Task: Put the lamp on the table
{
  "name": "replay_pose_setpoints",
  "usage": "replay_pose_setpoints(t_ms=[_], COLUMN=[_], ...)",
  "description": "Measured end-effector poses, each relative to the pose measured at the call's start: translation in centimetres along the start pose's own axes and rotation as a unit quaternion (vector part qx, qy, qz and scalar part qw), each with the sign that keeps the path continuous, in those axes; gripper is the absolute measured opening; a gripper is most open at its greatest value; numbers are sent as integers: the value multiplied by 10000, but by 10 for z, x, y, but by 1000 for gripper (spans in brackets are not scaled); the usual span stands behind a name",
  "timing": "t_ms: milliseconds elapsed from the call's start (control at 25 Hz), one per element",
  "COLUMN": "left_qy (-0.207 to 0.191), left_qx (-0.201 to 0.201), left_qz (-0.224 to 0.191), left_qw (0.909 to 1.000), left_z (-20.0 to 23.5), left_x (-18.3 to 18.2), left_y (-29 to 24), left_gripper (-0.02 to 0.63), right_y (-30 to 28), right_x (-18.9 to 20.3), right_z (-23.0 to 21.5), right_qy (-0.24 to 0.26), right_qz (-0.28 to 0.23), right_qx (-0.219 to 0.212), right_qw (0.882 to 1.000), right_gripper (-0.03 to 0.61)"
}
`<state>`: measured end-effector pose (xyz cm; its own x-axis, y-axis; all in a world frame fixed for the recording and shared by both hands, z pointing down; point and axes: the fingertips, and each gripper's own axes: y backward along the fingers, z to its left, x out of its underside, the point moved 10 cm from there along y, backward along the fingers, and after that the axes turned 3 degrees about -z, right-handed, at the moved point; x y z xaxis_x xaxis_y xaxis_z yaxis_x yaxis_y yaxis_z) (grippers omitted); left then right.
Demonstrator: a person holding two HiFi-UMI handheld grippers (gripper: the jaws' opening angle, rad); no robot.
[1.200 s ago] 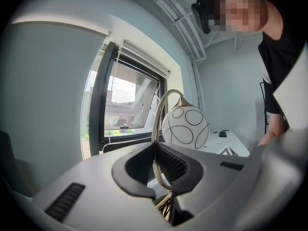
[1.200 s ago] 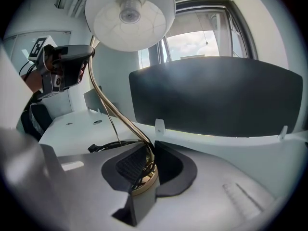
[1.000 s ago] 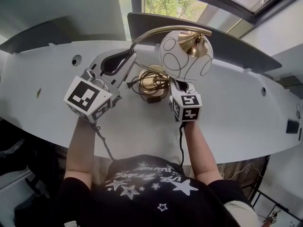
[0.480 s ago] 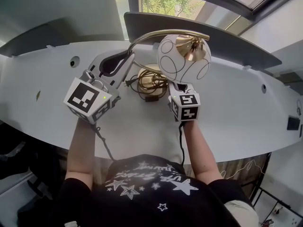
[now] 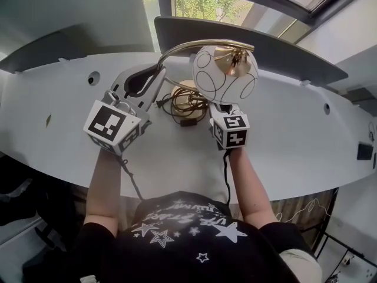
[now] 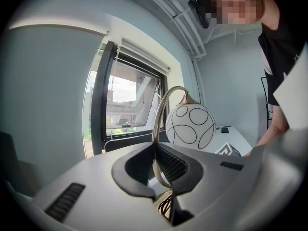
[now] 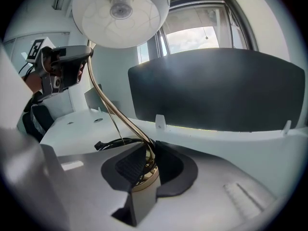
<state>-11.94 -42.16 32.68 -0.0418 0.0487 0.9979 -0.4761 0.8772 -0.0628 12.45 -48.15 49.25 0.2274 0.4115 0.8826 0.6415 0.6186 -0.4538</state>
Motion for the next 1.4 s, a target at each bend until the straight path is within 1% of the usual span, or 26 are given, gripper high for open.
replay_pose_setpoints(t_ms=[240,320,440,480,560,600,640,720,760,920,1040,1160,1240,1320,1400], left_qy=[10,6,52,88,121,111,90,55,57,105,178,255,272,300,311], left_qx=[2,-7,-71,-92,-128,-158,-203,-291,-312,-360,-308,-182,-127,-75,52], left_qz=[-68,-55,-11,0,25,30,27,21,22,-96,-161,-212,-240,-252,-179], left_qw=[10000,10000,10000,9999,9998,9998,9997,9996,9995,9992,9992,9993,9993,9992,9993], left_z=[2,2,1,1,1,2,2,1,1,-8,-17,-26,-30,-34,-38], left_x=[5,5,6,6,7,7,8,9,9,10,12,11,11,13,15], left_y=[-1,-1,0,-1,-1,-1,1,6,9,28,44,60,72,86,100], left_gripper=[32,32,32,32,34,34,42,107,126,174,205,213,213,213,213], right_y=[-2,-3,-1,1,6,8,11,19,24,46,62,74,83,93,103], right_x=[-1,0,4,3,-1,-2,-3,-3,-4,-5,-5,-7,-11,-16,-18], right_z=[0,-2,-5,-5,-3,-3,-3,0,3,14,24,38,50,62,75], right_qy=[-22,-79,-202,-208,-213,-214,-201,-164,-161,-182,-245,-290,-228,-39,167], right_qz=[41,32,-151,-228,-349,-384,-407,-439,-456,-562,-671,-796,-946,-1131,-1229], right_qx=[85,10,-93,-62,16,37,54,75,75,71,134,169,242,388,511], right_qw=[10000,10000,9996,9995,9992,9990,9990,9989,9988,9982,9974,9963,9950,9928,9910], right_gripper=[54,54,60,77,147,171,178,190,195,210,224,227,227,204,178])
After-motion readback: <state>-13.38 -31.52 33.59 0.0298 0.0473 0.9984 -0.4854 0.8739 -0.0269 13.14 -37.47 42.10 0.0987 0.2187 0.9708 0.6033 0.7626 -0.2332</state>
